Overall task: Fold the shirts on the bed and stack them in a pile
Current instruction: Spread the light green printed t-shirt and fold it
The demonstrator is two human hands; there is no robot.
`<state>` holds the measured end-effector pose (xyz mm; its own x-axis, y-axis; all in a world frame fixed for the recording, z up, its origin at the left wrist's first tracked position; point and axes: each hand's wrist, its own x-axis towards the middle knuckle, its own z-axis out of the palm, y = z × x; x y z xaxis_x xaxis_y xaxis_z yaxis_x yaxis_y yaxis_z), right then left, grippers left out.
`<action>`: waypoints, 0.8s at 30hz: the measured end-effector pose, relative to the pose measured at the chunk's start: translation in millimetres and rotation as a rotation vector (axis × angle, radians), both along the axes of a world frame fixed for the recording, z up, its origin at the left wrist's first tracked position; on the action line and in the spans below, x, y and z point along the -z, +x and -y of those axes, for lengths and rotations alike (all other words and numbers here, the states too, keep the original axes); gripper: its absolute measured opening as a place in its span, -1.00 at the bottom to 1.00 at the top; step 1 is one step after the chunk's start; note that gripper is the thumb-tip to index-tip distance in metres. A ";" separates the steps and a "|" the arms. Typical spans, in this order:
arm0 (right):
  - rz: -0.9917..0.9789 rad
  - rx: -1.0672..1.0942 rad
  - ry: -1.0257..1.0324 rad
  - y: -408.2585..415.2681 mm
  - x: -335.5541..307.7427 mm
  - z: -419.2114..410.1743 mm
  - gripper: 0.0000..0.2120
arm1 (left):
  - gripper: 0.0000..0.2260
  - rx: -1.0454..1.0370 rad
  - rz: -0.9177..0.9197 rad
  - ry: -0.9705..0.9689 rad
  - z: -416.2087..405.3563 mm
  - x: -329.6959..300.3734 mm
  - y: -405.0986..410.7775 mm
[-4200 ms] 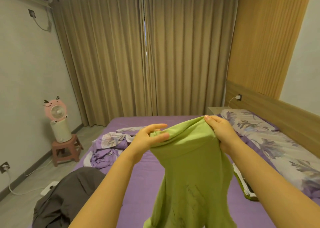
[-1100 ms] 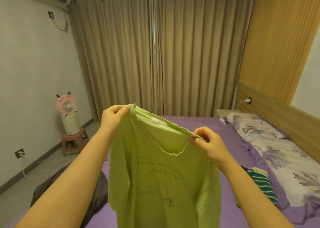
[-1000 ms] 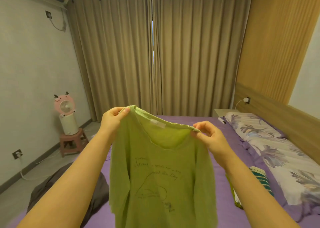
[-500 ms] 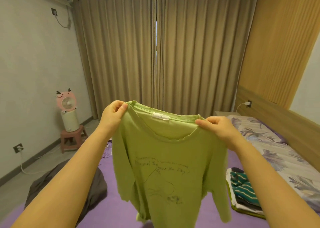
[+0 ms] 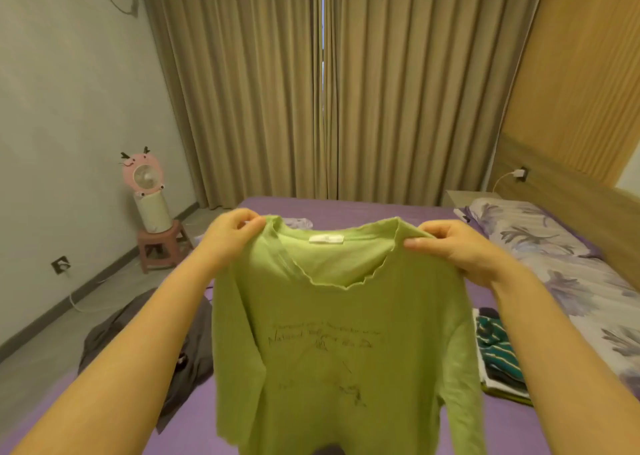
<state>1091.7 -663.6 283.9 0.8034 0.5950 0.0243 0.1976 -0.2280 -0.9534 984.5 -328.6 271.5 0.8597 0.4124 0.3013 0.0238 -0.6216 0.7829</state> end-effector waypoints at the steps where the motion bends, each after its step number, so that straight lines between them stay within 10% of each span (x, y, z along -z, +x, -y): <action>1: 0.027 0.037 -0.052 4.2 16.0 -6.0 -0.85 | -0.83 0.019 -0.080 0.010 -2.1 17.5 2.5; 24: -0.026 0.298 -0.647 99.4 319.3 -71.1 -0.82 | -0.74 0.148 -0.629 -0.004 -70.8 344.8 146.8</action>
<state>1191.0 -592.5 -35.4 0.9295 0.2385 -0.2815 0.0175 -0.7906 -0.6121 1131.3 -257.8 -73.3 0.9196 0.2757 -0.2798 0.3928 -0.6504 0.6502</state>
